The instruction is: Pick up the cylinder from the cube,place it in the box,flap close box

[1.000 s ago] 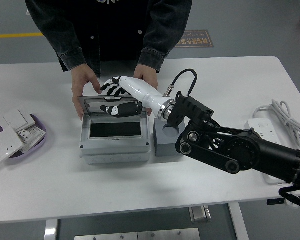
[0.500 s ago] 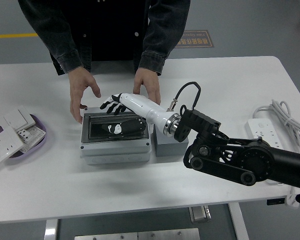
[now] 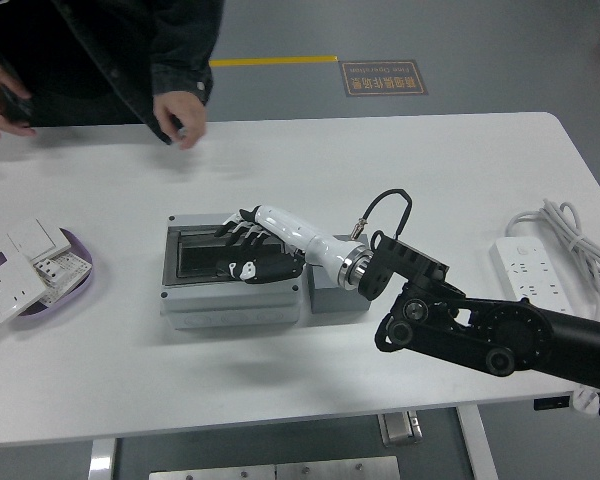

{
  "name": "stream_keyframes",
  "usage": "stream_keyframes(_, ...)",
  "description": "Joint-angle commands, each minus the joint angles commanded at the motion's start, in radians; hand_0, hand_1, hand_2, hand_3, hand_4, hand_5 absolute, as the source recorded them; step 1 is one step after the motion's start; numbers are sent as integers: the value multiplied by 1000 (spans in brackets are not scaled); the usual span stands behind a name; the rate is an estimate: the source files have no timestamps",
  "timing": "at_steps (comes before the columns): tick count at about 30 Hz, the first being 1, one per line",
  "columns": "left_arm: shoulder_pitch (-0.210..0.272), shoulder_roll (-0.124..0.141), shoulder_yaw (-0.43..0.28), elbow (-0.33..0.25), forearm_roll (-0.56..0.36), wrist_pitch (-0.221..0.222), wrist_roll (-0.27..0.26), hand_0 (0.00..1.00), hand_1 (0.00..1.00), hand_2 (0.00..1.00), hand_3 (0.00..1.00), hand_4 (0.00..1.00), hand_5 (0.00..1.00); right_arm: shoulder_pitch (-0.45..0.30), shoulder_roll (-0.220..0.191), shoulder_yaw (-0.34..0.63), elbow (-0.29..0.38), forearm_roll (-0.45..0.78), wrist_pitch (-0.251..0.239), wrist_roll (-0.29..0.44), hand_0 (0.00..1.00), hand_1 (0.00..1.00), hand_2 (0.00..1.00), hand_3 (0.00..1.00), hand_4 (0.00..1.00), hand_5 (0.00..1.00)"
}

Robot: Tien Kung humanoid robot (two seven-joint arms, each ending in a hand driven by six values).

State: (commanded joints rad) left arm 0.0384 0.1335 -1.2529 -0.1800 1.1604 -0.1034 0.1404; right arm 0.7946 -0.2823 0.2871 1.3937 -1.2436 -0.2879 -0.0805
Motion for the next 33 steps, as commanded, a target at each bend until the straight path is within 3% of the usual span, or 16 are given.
stream_keyframes(7,1,-4,-14,0,9,0,4,635,665,589,638,708,285,-83,-24,143,42,-109,11,-12,591,590,647,701,692,390)
stream_keyframes(10,2,-5,-29,0,21,1,11,636,665,589,638,709,284,-147,-16,232,59,-166,11,-1,599,590,649,701,692,390)
stream_keyframes(13,4,-6,-40,0,28,2,18,636,665,589,638,709,284,-225,11,335,67,-173,6,56,599,590,649,701,692,390)
stream_keyframes(20,13,-20,-54,0,34,4,27,636,665,589,637,709,285,-425,73,564,69,-18,81,226,598,591,648,699,690,389)
stream_keyframes(25,16,-27,-52,0,34,3,27,636,665,589,637,710,285,-554,74,693,74,90,135,332,593,588,644,682,680,392)
stream_keyframes(30,12,-23,-58,0,43,3,29,636,664,589,635,709,285,-656,81,805,67,148,152,396,604,592,643,673,682,385)
stream_keyframes(33,7,-19,-58,0,49,2,30,636,665,588,636,710,285,-677,92,864,54,164,156,413,620,596,644,668,683,384)
